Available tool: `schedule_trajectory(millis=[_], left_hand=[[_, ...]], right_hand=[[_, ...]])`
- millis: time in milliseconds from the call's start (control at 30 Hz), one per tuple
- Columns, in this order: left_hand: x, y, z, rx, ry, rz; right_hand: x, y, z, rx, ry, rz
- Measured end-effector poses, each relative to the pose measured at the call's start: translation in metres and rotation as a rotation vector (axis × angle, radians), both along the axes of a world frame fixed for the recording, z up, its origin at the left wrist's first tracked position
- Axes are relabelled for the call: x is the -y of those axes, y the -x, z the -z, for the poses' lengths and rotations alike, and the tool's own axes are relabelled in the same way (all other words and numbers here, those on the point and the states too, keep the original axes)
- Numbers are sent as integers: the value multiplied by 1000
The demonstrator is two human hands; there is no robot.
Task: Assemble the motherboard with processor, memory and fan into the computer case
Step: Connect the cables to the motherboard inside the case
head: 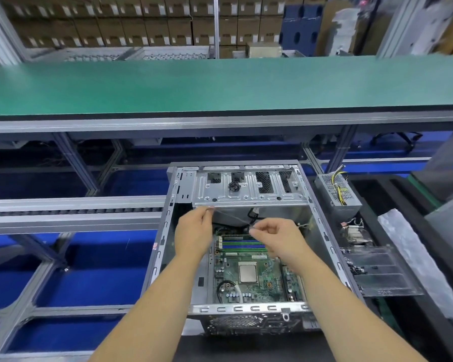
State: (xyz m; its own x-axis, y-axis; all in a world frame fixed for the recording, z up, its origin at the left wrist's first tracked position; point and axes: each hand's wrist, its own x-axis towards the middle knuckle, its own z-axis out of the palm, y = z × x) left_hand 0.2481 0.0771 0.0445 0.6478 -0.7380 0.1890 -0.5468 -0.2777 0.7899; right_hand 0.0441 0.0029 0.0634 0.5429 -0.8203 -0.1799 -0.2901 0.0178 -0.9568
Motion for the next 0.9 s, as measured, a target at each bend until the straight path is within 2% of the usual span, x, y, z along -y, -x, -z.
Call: schedule_trajectory(millis=[67,133,233,333,433,500,600,667,767,833,900], left_hand=[[-1,-5,-3,-22,12,-47],[-4,-7,-5,38,-58,-44],[-6,-8,-2,203,-280,-16],[-6,-7,1,236,-508,63],[-8,-11,0,173,-663,8],[-9,-14,-1,139,-665,-54],[-12,-12,-5,233,-752,-68],[-14,-8,-9,301,-917,-4],[-18,-4,-10,384,-1140,162],[-19,-2,-11,434,-1152,220],[-17,0,-10,593,-1061,230]], right_hand=[[3,-1,4,-147,168,46],[7,1,3,-198,290,76],[14,13,1,-363,427,68],[17,22,4,-574,548,68],[14,21,8,-722,630,55],[12,18,11,-817,624,28],[12,18,13,-823,568,115],[16,21,14,-793,509,201],[18,25,14,-770,419,202],[18,24,14,-718,380,164],[15,22,15,-675,362,120]])
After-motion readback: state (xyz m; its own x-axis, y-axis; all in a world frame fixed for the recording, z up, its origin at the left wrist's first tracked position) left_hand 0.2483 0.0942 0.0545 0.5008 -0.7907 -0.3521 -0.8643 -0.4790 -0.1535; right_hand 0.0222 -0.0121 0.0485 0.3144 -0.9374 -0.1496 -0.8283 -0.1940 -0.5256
